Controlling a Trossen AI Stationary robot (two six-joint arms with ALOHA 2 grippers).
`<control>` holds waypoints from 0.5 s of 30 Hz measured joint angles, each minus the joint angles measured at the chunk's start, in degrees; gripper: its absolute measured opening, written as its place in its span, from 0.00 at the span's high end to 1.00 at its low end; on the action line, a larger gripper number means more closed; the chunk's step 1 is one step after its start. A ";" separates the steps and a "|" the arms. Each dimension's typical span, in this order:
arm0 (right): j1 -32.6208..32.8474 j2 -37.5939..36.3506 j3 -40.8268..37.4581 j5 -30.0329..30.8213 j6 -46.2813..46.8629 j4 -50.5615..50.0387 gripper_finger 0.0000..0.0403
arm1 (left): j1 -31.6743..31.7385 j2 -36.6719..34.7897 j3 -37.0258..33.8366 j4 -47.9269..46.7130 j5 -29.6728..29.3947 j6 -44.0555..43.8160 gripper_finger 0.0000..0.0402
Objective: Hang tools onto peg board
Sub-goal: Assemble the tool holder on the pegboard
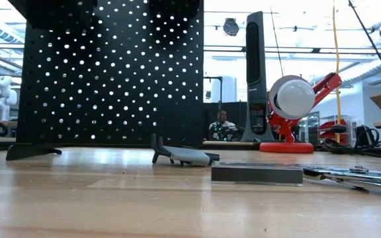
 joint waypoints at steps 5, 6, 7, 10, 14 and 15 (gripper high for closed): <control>0.13 0.04 -0.07 0.21 0.18 -0.17 0.45 | 0.00 0.00 -0.01 0.01 -2.08 0.40 0.85; 0.20 0.09 -0.07 0.27 0.22 -0.17 0.45 | 0.00 0.00 0.00 -0.03 -2.43 0.43 0.85; 0.22 0.09 -0.07 0.29 0.26 -0.17 0.45 | 0.00 -0.02 0.00 -0.03 -2.75 0.45 0.85; 0.61 0.09 -0.12 0.27 0.30 -0.25 0.45 | 0.00 -0.04 0.00 -0.05 -3.42 0.51 0.84; 1.03 0.48 -0.31 -0.04 1.79 -0.60 0.45 | 0.07 -0.04 0.00 -0.10 -5.30 0.54 0.84; 1.07 0.48 -0.34 0.75 2.01 -0.56 0.45 | 0.07 -0.04 0.00 -0.10 -5.76 0.51 0.84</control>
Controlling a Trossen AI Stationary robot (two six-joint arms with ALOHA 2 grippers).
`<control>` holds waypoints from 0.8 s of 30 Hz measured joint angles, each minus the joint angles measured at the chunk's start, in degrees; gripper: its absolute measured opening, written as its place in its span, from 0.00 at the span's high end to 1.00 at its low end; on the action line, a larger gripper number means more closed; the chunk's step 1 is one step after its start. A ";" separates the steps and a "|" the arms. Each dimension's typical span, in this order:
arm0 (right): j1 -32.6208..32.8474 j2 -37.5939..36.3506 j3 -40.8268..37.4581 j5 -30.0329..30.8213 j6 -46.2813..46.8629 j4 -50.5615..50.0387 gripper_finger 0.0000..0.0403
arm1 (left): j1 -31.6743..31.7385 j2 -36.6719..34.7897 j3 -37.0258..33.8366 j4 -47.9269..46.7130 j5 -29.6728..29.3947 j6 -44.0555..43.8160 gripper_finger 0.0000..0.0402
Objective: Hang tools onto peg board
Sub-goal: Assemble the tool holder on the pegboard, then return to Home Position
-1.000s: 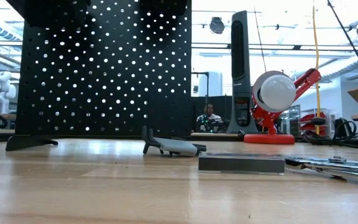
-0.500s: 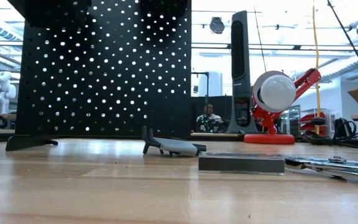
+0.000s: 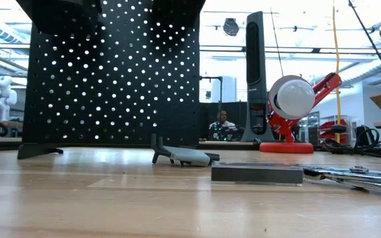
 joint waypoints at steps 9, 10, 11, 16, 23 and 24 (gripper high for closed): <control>0.53 -0.24 0.11 0.75 2.18 0.46 0.45 | 0.07 -0.02 0.00 -0.06 -0.43 -0.21 0.84; 0.66 -0.24 0.11 0.73 2.81 0.46 0.45 | 0.07 -0.02 0.00 -0.07 -0.38 -0.35 0.84; 0.78 -0.24 0.11 0.71 3.23 0.46 0.45 | 0.10 -0.02 0.00 -0.07 -0.34 -0.42 0.84; 1.86 -0.24 0.13 0.40 6.75 0.75 0.45 | 0.11 -0.02 -0.02 -0.04 0.32 -0.59 0.84; 3.04 -0.26 0.22 0.34 7.41 0.75 0.45 | 0.19 0.27 -0.72 -2.27 5.09 1.90 0.71; 3.11 -0.26 0.22 0.34 7.39 0.75 0.45 | 0.15 0.26 -0.72 -2.27 5.62 1.57 0.69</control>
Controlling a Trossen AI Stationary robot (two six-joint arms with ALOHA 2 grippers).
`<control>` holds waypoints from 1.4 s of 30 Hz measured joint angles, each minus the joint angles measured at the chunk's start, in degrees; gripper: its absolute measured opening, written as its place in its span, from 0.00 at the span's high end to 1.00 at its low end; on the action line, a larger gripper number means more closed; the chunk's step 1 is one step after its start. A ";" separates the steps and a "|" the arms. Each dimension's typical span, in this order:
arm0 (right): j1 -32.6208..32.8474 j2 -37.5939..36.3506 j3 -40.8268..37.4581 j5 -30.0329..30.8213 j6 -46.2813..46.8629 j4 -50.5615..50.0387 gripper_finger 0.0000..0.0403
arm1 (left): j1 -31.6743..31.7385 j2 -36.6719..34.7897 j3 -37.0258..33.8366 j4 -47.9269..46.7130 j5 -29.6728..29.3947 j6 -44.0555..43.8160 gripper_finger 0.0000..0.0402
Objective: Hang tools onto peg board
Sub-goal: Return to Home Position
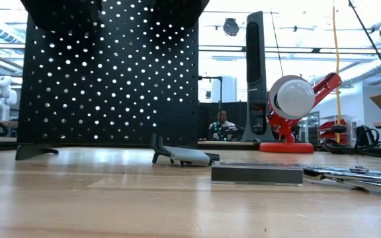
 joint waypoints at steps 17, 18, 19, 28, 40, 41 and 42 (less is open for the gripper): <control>1.72 -0.11 0.02 -0.04 4.21 -0.02 0.45 | -0.04 -3.56 5.19 -1.69 0.73 -1.87 0.64; 2.06 -0.11 0.02 -0.02 5.17 0.00 0.45 | -0.04 -4.12 5.66 -2.51 0.73 -1.99 0.64; 2.39 -0.11 0.02 -0.04 6.36 0.00 0.45 | -0.04 -4.73 6.05 -3.29 0.75 -2.06 0.64; 3.47 -0.44 0.13 -5.52 26.06 -15.63 0.73 | -0.04 -12.79 6.62 -5.70 0.75 -0.64 0.64; 6.88 -1.16 0.11 -6.61 63.58 -46.68 1.00 | -0.04 -22.80 6.31 -7.50 0.68 -1.72 0.95; 7.31 -1.18 0.11 -6.02 68.80 -51.15 1.00 | -0.04 -23.15 6.09 -7.57 0.44 -1.72 0.97; 7.89 -1.18 0.05 -5.47 74.30 -53.41 1.00 | -0.04 -23.33 5.82 -7.88 0.36 -1.70 0.98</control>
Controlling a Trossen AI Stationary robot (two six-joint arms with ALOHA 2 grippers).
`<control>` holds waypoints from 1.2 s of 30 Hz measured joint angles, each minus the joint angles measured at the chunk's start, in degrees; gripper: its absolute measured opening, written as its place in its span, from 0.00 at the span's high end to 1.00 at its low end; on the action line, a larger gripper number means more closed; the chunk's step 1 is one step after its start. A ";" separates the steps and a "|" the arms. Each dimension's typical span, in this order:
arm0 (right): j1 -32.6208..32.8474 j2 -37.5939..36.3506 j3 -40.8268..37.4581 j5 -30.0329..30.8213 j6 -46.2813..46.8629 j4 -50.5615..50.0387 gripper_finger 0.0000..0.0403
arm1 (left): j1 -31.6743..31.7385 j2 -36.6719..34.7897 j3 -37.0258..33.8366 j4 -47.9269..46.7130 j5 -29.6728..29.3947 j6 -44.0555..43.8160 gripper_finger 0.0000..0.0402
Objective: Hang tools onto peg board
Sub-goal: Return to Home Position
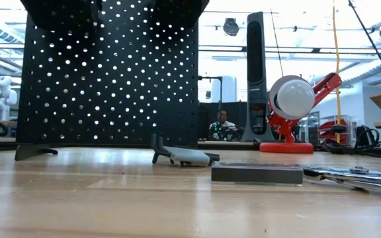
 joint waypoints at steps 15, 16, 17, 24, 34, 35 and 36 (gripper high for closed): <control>5.27 -9.56 -20.79 0.98 13.78 9.77 1.00 | 0.00 -0.17 -6.23 0.47 -4.47 2.36 0.99; 4.50 -9.45 -21.95 -0.94 11.50 12.94 1.00 | 0.00 -0.19 -6.23 0.72 -4.56 2.74 0.99; 3.63 -9.42 -23.02 -3.28 8.48 16.68 1.00 | 0.00 -0.23 -6.23 1.27 -4.86 2.93 0.99; -2.48 -9.48 -32.18 -27.04 -29.22 64.67 1.00 | 0.00 -0.23 -6.23 4.20 -6.95 3.80 0.99; -12.97 -10.73 -35.94 -54.03 -53.81 92.01 1.00 | 0.00 -0.23 -6.23 4.52 -9.12 3.98 0.98; -14.28 -11.10 -35.94 -57.16 -54.12 92.49 1.00 | 0.00 -0.23 -6.23 4.54 -9.47 4.04 0.98; -15.45 -11.79 -35.97 -58.78 -54.46 91.70 1.00 | 0.00 -0.23 -6.23 4.54 -9.85 4.06 0.98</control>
